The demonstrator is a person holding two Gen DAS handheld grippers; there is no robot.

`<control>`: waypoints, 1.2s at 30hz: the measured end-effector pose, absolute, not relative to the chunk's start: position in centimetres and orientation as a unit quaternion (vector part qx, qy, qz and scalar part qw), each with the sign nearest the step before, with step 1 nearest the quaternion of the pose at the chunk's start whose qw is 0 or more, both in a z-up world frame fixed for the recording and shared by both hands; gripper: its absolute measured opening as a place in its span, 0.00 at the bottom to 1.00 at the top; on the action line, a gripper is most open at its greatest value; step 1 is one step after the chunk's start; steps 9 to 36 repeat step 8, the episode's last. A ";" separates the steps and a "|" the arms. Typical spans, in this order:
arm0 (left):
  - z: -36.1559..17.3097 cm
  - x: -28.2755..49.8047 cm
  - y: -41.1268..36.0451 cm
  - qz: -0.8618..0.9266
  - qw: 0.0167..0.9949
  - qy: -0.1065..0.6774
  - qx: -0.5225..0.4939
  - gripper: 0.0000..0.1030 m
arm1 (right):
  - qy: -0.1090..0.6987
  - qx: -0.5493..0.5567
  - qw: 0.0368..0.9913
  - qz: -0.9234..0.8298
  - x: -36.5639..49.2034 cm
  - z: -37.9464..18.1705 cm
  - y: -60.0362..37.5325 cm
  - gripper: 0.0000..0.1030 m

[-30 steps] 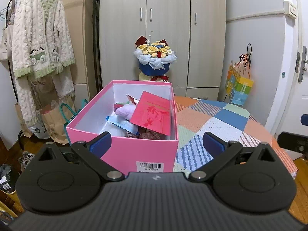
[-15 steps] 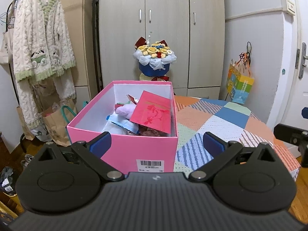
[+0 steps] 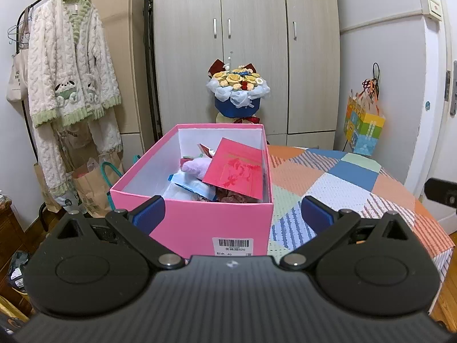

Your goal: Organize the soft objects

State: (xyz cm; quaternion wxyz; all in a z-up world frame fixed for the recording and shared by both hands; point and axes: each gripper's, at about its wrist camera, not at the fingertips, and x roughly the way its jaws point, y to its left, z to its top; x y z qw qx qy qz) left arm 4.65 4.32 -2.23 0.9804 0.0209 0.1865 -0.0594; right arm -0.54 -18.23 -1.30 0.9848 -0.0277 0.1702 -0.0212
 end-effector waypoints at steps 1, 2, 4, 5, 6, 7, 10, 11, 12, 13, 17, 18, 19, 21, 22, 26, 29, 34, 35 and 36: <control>-2.2 4.6 4.3 -0.059 0.981 0.184 0.022 1.00 | 0.168 -0.028 0.985 -0.025 -0.6 -1.3 -18.3 1.00; -2.2 4.6 4.3 -0.058 0.981 0.182 0.025 1.00 | 0.168 -0.028 0.985 -0.027 -0.6 -1.3 -18.4 1.00; -2.3 4.6 4.2 -0.056 0.981 0.182 0.030 1.00 | 0.169 -0.025 0.985 -0.026 -0.6 -1.3 -18.5 1.00; -2.3 4.6 4.2 -0.057 0.981 0.184 0.029 1.00 | 0.170 -0.024 0.985 -0.027 -0.6 -1.3 -18.6 1.00; -2.3 4.7 4.2 -0.060 0.980 0.186 0.027 1.00 | 0.170 -0.025 0.985 -0.028 -0.6 -1.3 -18.6 1.00; -2.3 4.6 4.2 -0.061 0.980 0.187 0.027 1.00 | 0.170 -0.026 0.985 -0.029 -0.5 -1.3 -18.7 1.00; -2.3 4.6 4.2 -0.062 0.980 0.188 0.026 1.00 | 0.170 -0.027 0.985 -0.029 -0.5 -1.3 -18.7 1.00; -2.3 4.6 4.2 -0.062 0.980 0.188 0.026 1.00 | 0.170 -0.027 0.985 -0.029 -0.5 -1.3 -18.7 1.00; -2.3 4.6 4.2 -0.062 0.980 0.188 0.026 1.00 | 0.170 -0.027 0.985 -0.029 -0.5 -1.3 -18.7 1.00; -2.3 4.6 4.2 -0.062 0.980 0.188 0.026 1.00 | 0.170 -0.027 0.985 -0.029 -0.5 -1.3 -18.7 1.00; -2.3 4.6 4.2 -0.062 0.980 0.188 0.026 1.00 | 0.170 -0.027 0.985 -0.029 -0.5 -1.3 -18.7 1.00; -2.3 4.6 4.2 -0.062 0.980 0.188 0.026 1.00 | 0.170 -0.027 0.985 -0.029 -0.5 -1.3 -18.7 1.00; -2.3 4.6 4.2 -0.062 0.980 0.188 0.026 1.00 | 0.170 -0.027 0.985 -0.029 -0.5 -1.3 -18.7 1.00; -2.3 4.6 4.2 -0.062 0.980 0.188 0.026 1.00 | 0.170 -0.027 0.985 -0.029 -0.5 -1.3 -18.7 1.00; -2.3 4.6 4.2 -0.062 0.980 0.188 0.026 1.00 | 0.170 -0.027 0.985 -0.029 -0.5 -1.3 -18.7 1.00; -2.3 4.6 4.2 -0.062 0.980 0.188 0.026 1.00 | 0.170 -0.027 0.985 -0.029 -0.5 -1.3 -18.7 1.00; -2.3 4.6 4.2 -0.062 0.980 0.188 0.026 1.00 | 0.170 -0.027 0.985 -0.029 -0.5 -1.3 -18.7 1.00; -2.3 4.6 4.2 -0.062 0.980 0.188 0.026 1.00 | 0.170 -0.027 0.985 -0.029 -0.5 -1.3 -18.7 1.00; -2.3 4.6 4.2 -0.062 0.980 0.188 0.026 1.00 | 0.170 -0.027 0.985 -0.029 -0.5 -1.3 -18.7 1.00; -2.3 4.6 4.2 -0.062 0.980 0.188 0.026 1.00 | 0.170 -0.027 0.985 -0.029 -0.5 -1.3 -18.7 1.00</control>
